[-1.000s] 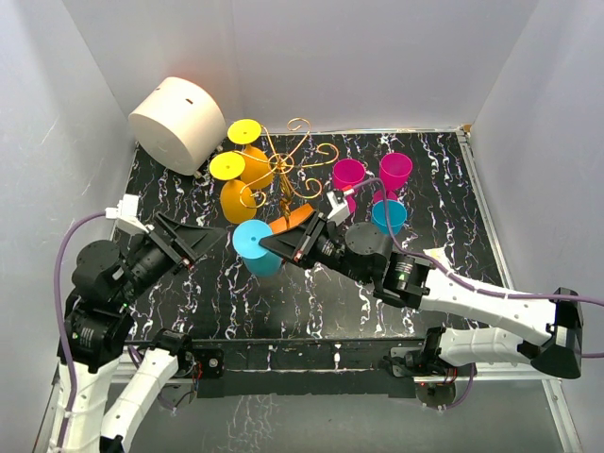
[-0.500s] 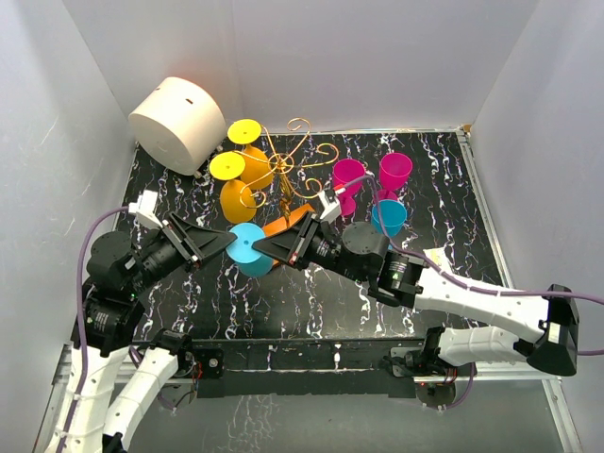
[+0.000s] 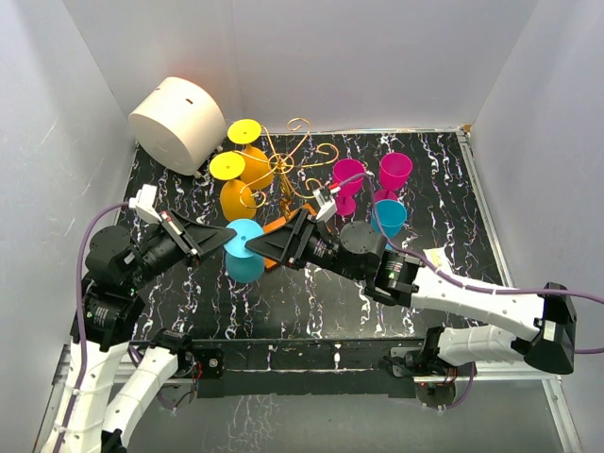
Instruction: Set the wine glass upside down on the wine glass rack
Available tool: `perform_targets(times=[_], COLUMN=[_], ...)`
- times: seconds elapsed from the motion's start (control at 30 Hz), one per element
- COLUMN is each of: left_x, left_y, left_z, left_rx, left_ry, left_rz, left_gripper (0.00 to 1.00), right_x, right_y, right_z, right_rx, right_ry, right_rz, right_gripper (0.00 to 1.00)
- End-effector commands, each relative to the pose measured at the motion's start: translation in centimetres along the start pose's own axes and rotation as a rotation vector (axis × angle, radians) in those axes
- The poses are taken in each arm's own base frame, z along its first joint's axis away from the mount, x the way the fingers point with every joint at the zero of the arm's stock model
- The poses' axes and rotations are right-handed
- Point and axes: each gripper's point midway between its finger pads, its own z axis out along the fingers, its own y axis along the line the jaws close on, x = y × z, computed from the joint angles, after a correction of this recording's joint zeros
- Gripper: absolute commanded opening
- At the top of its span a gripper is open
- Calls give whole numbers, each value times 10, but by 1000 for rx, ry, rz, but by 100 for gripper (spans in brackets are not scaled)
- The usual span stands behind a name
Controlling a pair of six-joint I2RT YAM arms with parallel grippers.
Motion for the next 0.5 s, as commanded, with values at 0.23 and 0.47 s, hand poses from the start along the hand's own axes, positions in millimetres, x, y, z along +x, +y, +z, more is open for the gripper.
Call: perform_targets(times=[0.23,0.47], left_x=[-23,-32], left_y=[-40,-35], left_z=[8,29], left_rx=[82,68], left_ry=[-50,-27], left_rz=[-2,-118], left_gripper=[0,0], right_x=[-71,-97], right_y=[6,6], right_z=[-63,-93], right_rx=[16,70], right_ry=[-366,-483], right_rz=[-91,-164], right_gripper=[74,73])
